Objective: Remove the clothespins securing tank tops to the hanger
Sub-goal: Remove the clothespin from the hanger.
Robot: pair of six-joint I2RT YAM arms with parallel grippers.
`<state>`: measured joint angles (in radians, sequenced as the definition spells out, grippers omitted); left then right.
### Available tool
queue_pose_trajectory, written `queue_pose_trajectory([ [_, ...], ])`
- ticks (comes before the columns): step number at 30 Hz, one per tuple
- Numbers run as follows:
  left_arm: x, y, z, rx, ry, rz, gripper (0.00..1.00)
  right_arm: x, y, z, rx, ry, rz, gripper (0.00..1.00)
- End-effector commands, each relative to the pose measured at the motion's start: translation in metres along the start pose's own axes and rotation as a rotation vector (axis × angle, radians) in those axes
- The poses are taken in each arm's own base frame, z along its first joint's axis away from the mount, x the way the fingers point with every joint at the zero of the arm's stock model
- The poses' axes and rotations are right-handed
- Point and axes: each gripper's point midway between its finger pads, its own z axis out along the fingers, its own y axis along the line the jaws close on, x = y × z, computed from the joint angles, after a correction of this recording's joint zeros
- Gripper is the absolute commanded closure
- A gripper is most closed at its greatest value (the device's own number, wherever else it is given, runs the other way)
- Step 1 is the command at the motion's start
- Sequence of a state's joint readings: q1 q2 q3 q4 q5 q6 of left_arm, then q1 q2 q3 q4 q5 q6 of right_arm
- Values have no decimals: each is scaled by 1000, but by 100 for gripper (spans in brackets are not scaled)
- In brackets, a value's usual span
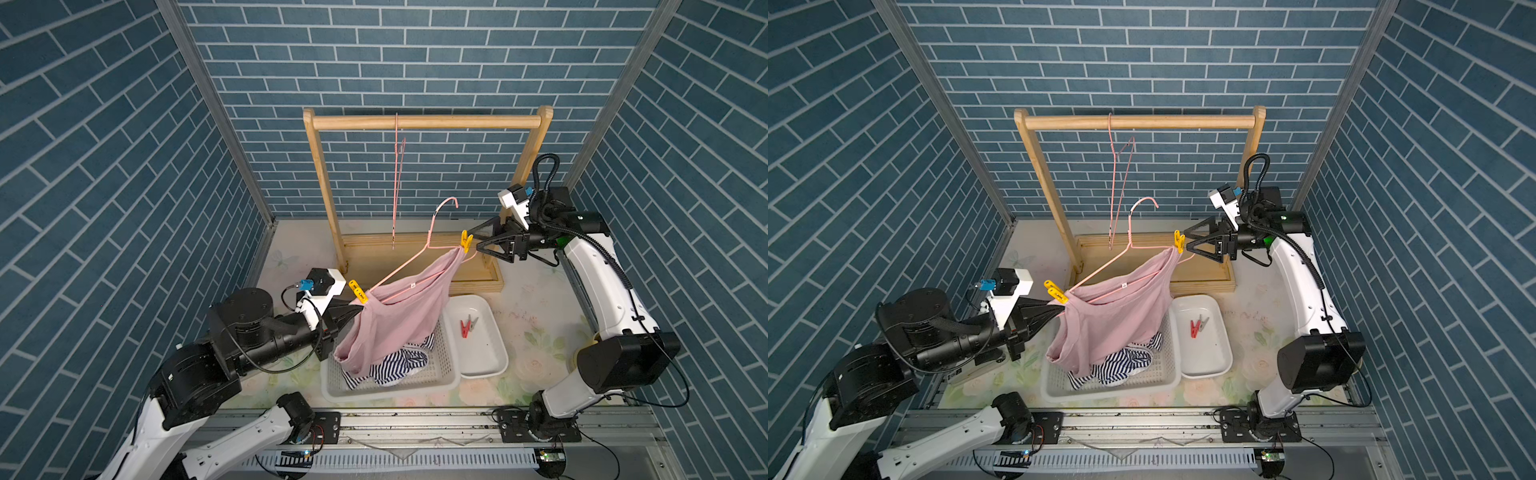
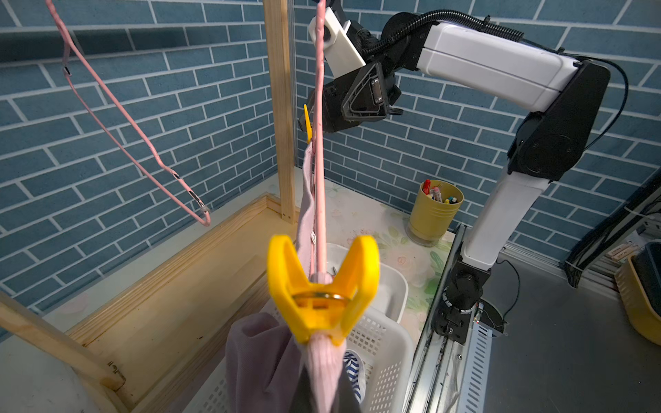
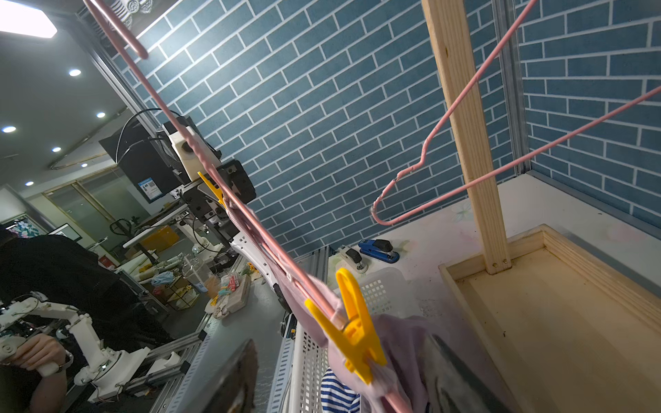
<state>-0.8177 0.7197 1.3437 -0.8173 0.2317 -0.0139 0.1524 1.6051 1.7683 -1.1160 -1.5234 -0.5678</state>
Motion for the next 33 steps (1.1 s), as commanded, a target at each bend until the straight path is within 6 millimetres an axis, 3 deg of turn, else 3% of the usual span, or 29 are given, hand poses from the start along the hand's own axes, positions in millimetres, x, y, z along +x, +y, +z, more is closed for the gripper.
queue_pose_trajectory([
  [1, -26, -4, -6, 18, -96, 23, 100, -17, 20, 3, -116, -75, -105, 28],
  [16, -26, -4, -7, 18, -96, 27, 100, -22, 21, 14, -152, -61, -124, 38],
  [27, -27, -3, -6, 10, -97, 26, 100, -20, 22, 19, -166, -56, -125, 54],
  [33, -26, -2, -6, 8, -94, 27, 100, -21, 23, 20, -170, -55, -131, 73],
])
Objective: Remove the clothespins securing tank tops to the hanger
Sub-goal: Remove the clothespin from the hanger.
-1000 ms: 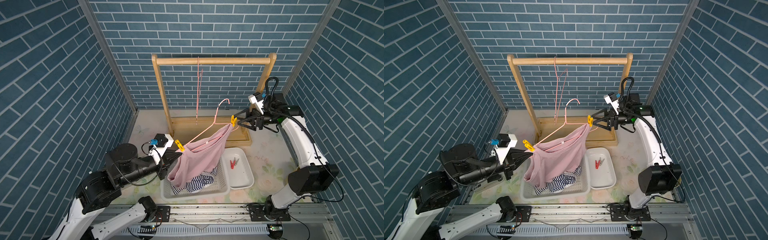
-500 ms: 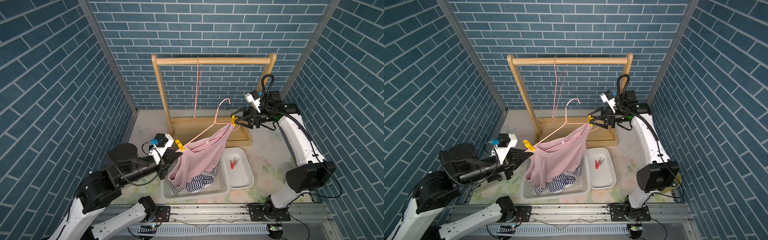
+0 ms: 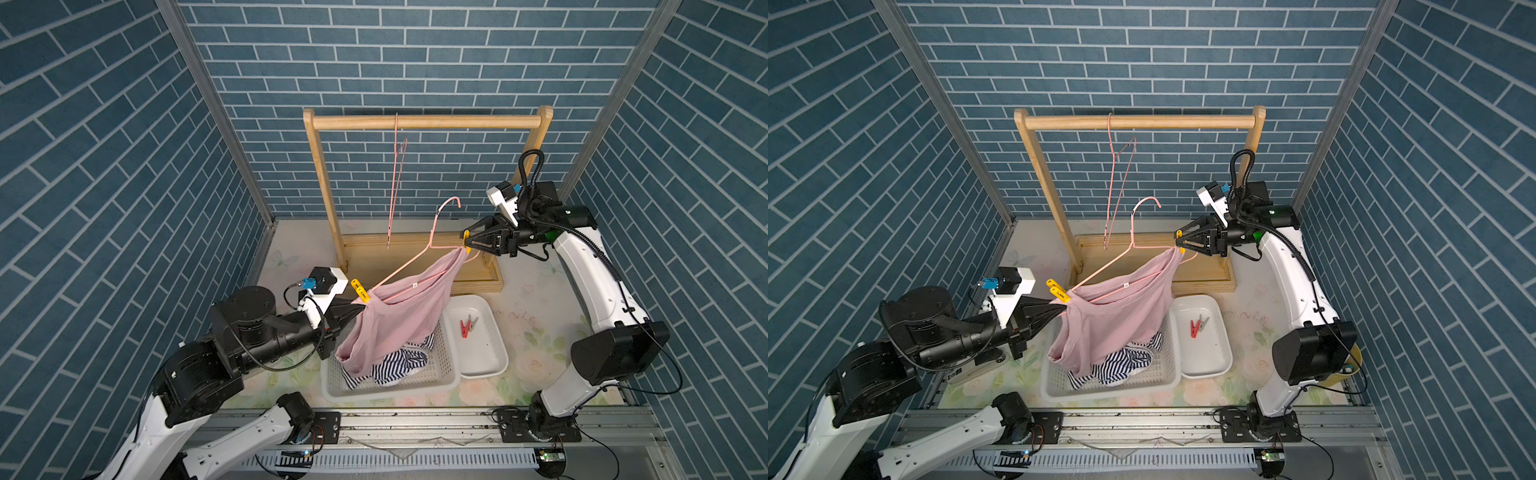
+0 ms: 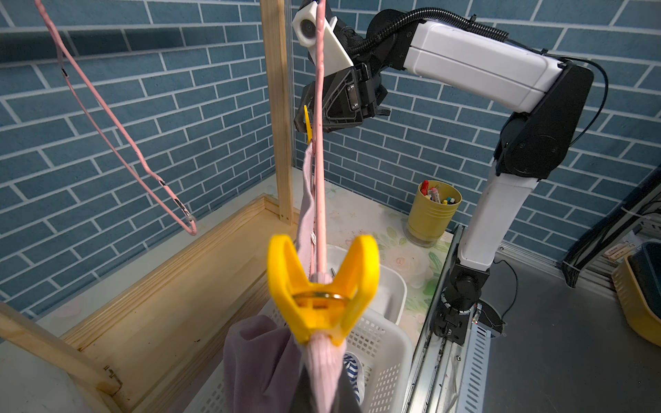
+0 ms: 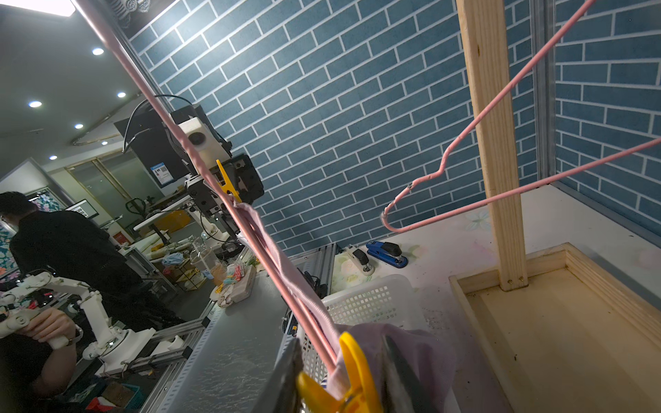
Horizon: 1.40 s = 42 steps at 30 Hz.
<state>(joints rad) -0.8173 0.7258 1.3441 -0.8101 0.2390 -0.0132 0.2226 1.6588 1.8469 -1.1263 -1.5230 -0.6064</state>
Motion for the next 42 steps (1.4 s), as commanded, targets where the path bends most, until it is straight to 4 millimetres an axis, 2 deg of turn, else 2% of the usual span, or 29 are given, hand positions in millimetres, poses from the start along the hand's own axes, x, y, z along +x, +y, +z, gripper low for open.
queue_pose_trajectory([
  [1, -24, -1, -7, 0, -90, 26, 100, -16, 19, 0, -103, -82, -79, 75],
  [5, -23, 0, -6, -5, -82, 24, 100, -17, 19, 0, -103, -82, -77, 85],
  [8, -22, 0, -5, -6, -76, 23, 100, -17, 20, 0, -103, -82, -79, 88],
  [12, -21, 1, -4, -13, -70, 23, 100, -17, 21, 0, -104, -83, -79, 100],
  [32, -2, 13, 10, -61, 15, 8, 100, -35, 14, -6, 3, -19, -108, 100],
  [36, 1, 13, 13, -62, 26, 7, 100, -34, 3, -7, 72, 14, -105, 100],
  [40, 2, 17, 12, -80, 30, 7, 100, -30, -19, -12, 248, 54, -107, 100],
  [42, 1, 18, 10, -89, 14, 7, 100, -30, -14, -17, 251, 33, -126, 100],
])
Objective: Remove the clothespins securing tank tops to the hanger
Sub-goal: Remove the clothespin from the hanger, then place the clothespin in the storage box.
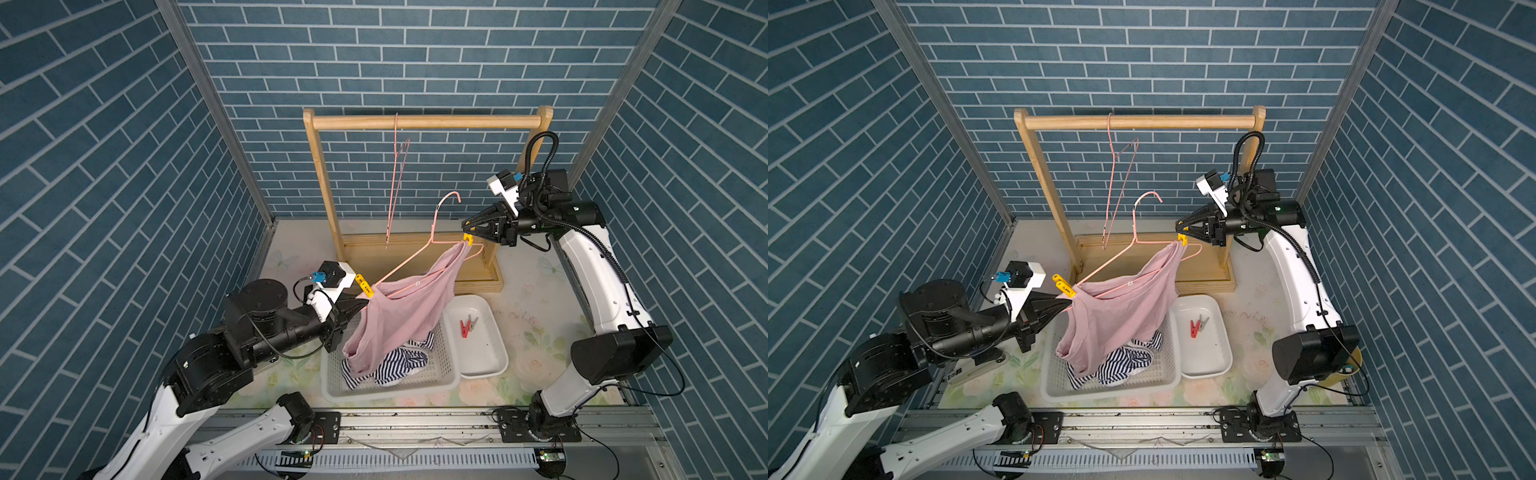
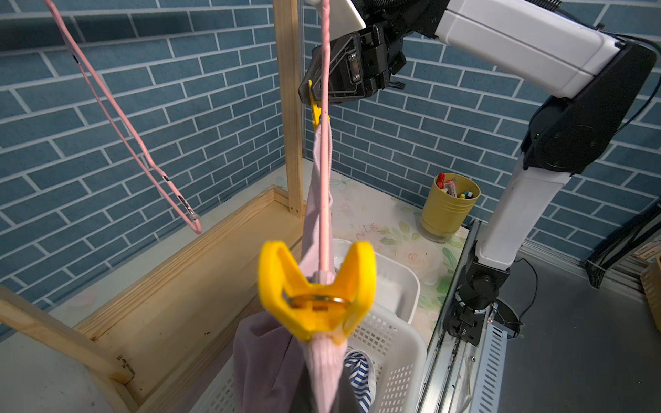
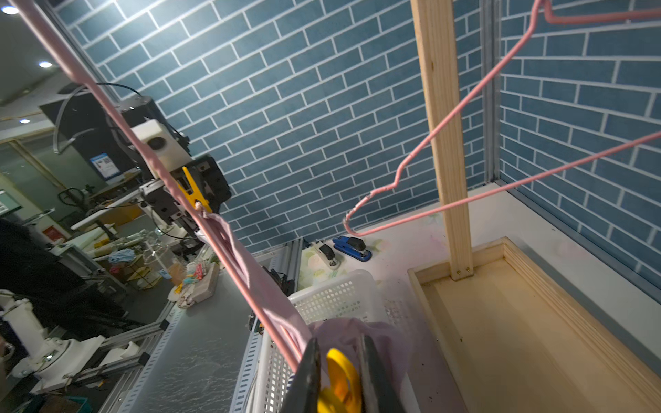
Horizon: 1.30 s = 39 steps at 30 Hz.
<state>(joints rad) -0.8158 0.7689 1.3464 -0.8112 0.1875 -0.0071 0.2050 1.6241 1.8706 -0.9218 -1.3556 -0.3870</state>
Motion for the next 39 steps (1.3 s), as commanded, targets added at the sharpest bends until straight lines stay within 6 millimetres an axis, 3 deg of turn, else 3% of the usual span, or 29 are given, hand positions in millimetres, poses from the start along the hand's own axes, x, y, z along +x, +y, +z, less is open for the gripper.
queue_pose_trajectory([
  [1, -4, 6, -4, -36, -34, 7, 100, -17, 8, -14, 60, -51, -76, 100],
  [4, -4, 7, -6, -42, -35, 7, 100, -17, -3, -20, 118, -68, -44, 100],
  [7, -1, 10, -4, -54, -20, 4, 100, -21, -1, -23, 59, -98, -10, 100],
  [18, -4, 15, -13, -91, -70, 2, 100, -10, -6, -25, 147, -78, 17, 100],
  [27, -18, 31, -30, -195, -184, -25, 100, 17, -12, -24, 354, -48, 82, 100],
  [30, -28, 29, -45, -196, -249, -24, 100, 28, -13, -22, 428, -45, 121, 100],
  [35, -38, 32, -51, -216, -293, -26, 100, 57, -17, -29, 628, -30, 195, 100],
  [39, -41, 34, -44, -224, -291, -24, 100, 85, -18, -44, 786, -31, 241, 100],
])
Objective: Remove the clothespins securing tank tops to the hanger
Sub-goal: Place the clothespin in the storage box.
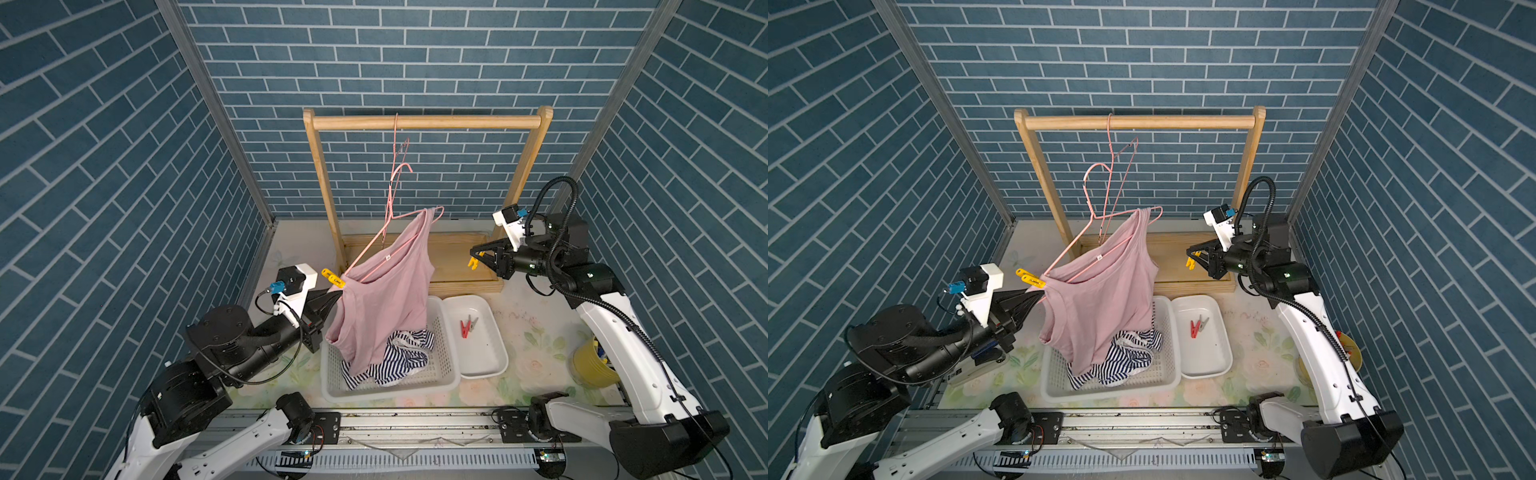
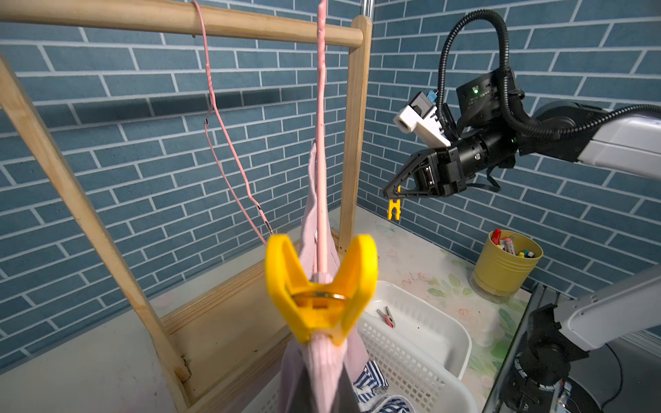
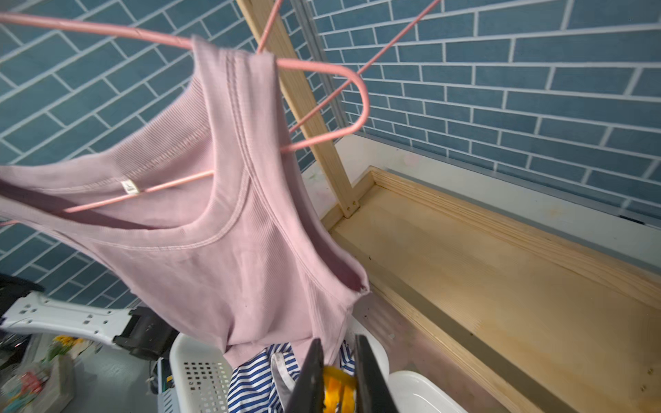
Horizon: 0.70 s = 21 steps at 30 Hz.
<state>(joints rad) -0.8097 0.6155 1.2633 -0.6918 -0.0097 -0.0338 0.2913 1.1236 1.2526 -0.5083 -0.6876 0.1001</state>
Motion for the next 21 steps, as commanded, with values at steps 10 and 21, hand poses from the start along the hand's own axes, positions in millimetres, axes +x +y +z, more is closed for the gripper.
queue_pose_trajectory([
  [10, -33, 2, 17, -18, -115, -12, 100, 57, -49, -41, 429, -39, 141, 100],
  [21, -38, -4, 12, 17, -156, -10, 100, 107, -68, -35, 489, -35, 243, 100],
])
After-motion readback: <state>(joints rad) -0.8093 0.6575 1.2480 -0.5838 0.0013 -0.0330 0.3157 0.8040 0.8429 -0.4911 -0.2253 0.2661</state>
